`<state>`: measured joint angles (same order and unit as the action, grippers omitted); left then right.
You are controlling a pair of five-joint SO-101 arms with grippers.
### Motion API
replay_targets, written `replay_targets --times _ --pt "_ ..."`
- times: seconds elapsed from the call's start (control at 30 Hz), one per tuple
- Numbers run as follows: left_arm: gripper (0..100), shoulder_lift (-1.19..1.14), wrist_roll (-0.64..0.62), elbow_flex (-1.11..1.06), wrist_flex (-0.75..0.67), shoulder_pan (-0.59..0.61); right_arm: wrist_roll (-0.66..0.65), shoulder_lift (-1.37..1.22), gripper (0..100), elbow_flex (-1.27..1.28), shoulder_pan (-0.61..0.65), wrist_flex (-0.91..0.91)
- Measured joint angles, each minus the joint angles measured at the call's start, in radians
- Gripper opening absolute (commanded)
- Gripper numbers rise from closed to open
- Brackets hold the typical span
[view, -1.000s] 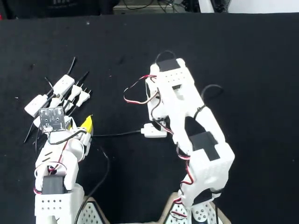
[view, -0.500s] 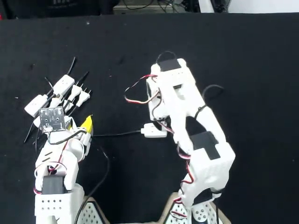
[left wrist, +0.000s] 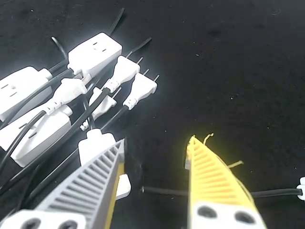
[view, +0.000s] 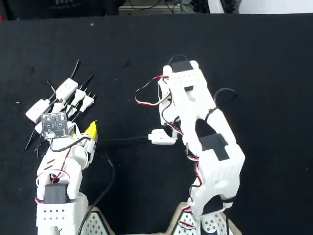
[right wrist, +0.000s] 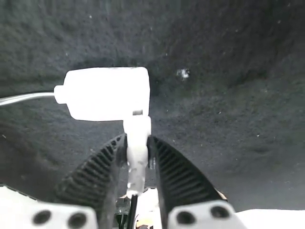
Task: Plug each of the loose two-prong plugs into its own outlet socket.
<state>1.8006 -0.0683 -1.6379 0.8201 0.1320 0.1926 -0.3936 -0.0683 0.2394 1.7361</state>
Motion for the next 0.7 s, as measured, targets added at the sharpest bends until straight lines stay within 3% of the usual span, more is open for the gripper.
replay_targets --times 0.7 --pt "21 0.000 0.000 0.000 0.000 0.000 0.028 0.000 1.1 -0.002 0.000 0.000"
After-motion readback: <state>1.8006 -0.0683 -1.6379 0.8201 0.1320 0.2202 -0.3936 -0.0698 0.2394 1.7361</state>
